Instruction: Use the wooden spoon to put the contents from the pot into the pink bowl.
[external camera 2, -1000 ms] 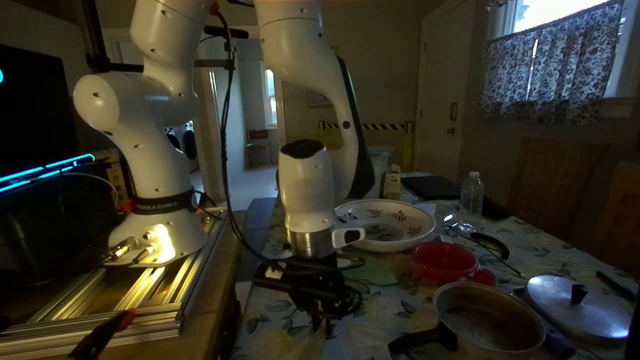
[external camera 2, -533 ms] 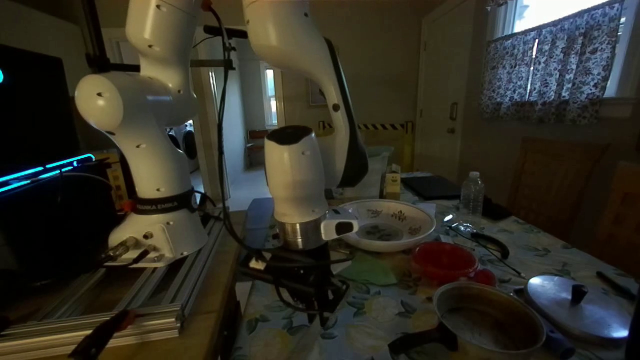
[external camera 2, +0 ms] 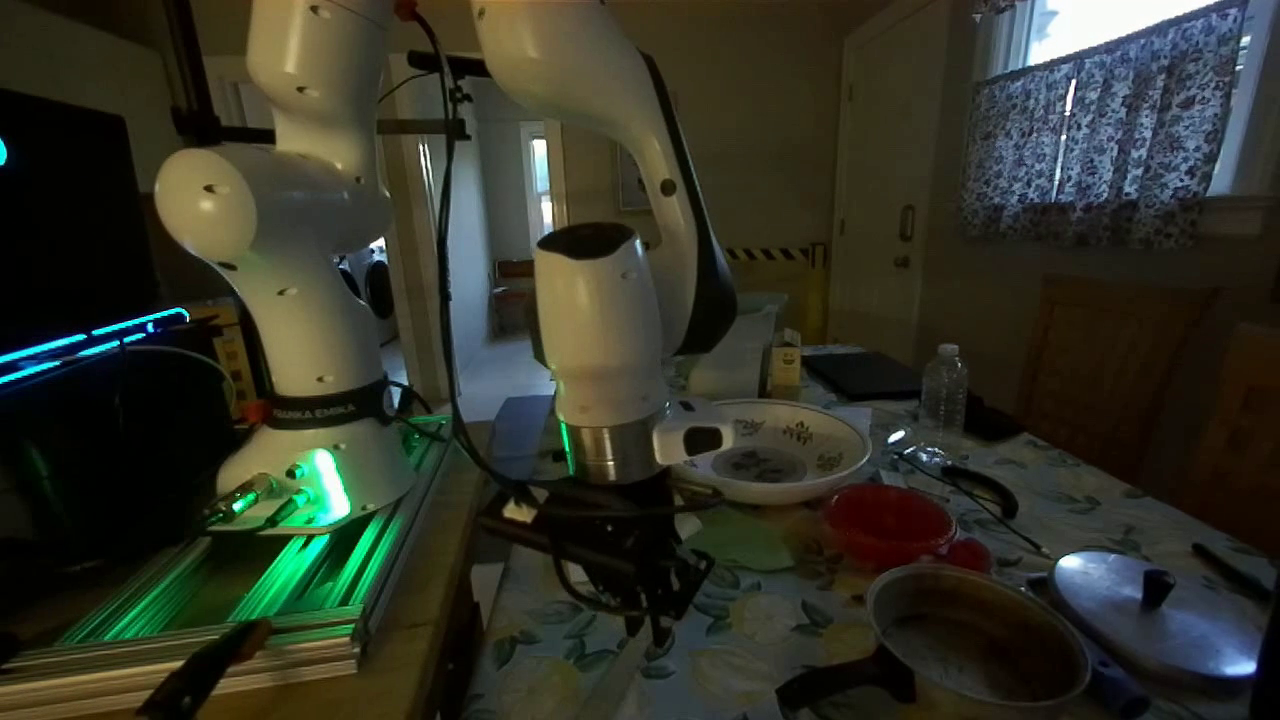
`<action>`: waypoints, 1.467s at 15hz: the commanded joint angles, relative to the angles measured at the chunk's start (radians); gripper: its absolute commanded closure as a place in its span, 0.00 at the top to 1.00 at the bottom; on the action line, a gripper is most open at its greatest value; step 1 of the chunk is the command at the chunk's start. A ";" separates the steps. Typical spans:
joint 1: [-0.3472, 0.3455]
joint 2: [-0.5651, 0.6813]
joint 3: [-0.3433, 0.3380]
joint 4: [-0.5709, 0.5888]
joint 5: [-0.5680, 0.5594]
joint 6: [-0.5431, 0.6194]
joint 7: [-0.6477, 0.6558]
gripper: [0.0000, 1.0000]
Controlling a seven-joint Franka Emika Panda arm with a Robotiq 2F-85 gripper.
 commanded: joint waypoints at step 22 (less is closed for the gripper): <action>0.011 0.149 0.090 0.036 0.022 0.124 -0.151 0.48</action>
